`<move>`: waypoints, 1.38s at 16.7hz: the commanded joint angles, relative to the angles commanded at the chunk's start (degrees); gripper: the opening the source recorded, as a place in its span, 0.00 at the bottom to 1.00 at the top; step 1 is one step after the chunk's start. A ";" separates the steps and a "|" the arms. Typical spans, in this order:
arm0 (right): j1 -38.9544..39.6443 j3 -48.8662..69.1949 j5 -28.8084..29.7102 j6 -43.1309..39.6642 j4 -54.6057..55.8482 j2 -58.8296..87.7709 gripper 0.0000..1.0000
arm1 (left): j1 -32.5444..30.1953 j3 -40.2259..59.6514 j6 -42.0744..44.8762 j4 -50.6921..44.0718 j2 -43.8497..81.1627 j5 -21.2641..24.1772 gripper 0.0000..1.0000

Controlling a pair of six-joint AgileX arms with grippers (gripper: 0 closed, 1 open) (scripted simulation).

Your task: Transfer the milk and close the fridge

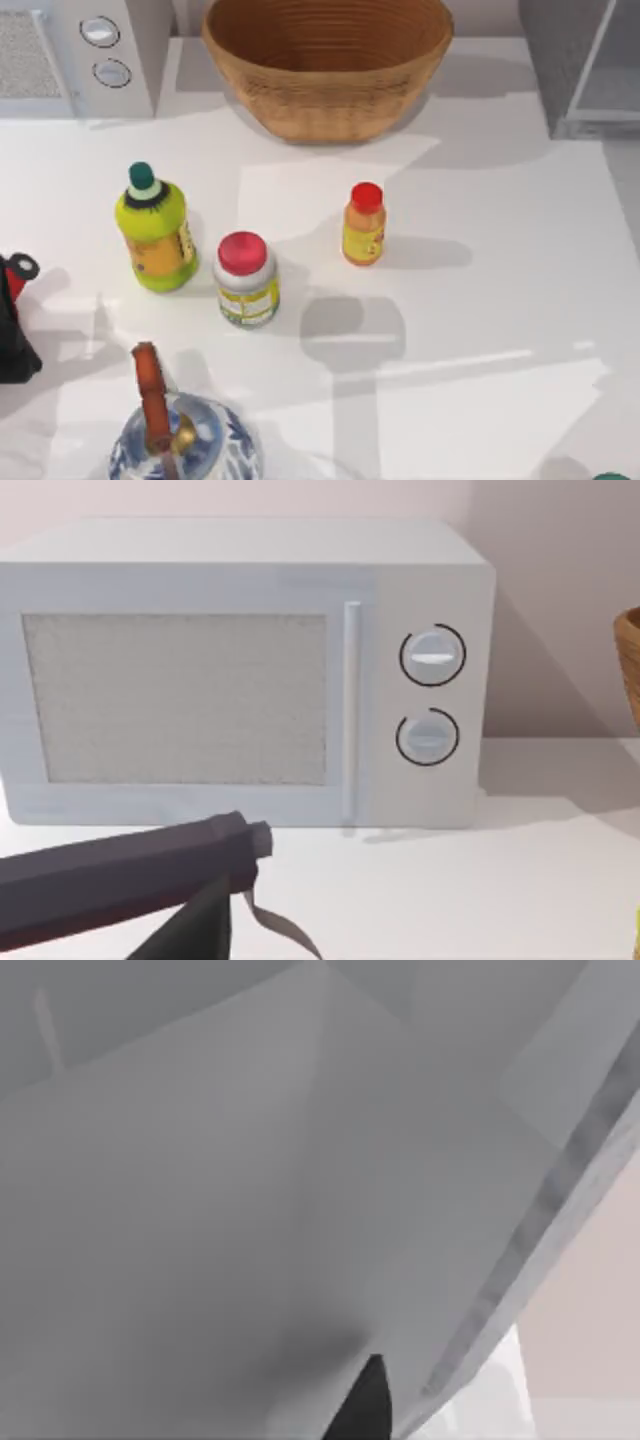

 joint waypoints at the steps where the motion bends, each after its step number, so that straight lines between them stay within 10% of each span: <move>1: 4.06 -1.34 3.24 2.75 1.49 -0.86 1.00 | 0.00 0.00 0.00 0.00 0.00 0.00 1.00; 9: 28.54 -12.23 23.08 20.42 8.59 -4.85 1.00 | 0.00 0.00 0.00 0.00 0.00 0.00 1.00; 23: 28.65 4.07 24.71 20.78 6.35 7.44 1.00 | 0.00 0.00 0.00 0.00 0.00 0.00 1.00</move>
